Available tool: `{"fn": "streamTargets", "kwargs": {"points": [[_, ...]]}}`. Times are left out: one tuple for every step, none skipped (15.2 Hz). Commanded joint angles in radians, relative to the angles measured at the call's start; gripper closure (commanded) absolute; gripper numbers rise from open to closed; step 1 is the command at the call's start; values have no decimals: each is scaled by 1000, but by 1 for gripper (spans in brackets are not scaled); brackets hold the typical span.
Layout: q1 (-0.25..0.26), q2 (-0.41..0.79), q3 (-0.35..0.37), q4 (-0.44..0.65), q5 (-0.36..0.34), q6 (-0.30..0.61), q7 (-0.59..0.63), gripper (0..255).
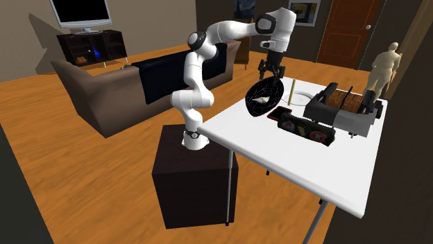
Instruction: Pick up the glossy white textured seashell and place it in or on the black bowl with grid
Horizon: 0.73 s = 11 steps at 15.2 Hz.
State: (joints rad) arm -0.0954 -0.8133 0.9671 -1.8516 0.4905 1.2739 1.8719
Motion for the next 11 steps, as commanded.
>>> {"fn": "streamTargets", "kwargs": {"points": [[-19, 27, -1, 68, -14, -42, 11, 0], [-35, 48, 4, 118, -23, -69, 21, 0], [-49, 66, 11, 159, -29, -91, 30, 0], [-49, 66, 11, 159, -29, -91, 30, 0], [-49, 66, 11, 159, -29, -91, 30, 0], [-49, 66, 10, 159, -29, -91, 30, 0], [-49, 66, 10, 159, -29, -91, 30, 0], [-49, 66, 11, 159, -29, -91, 30, 0], [-49, 66, 11, 159, -29, -91, 30, 0], [-49, 66, 11, 159, -29, -91, 30, 0], [-49, 66, 11, 159, -29, -91, 30, 0]]}}
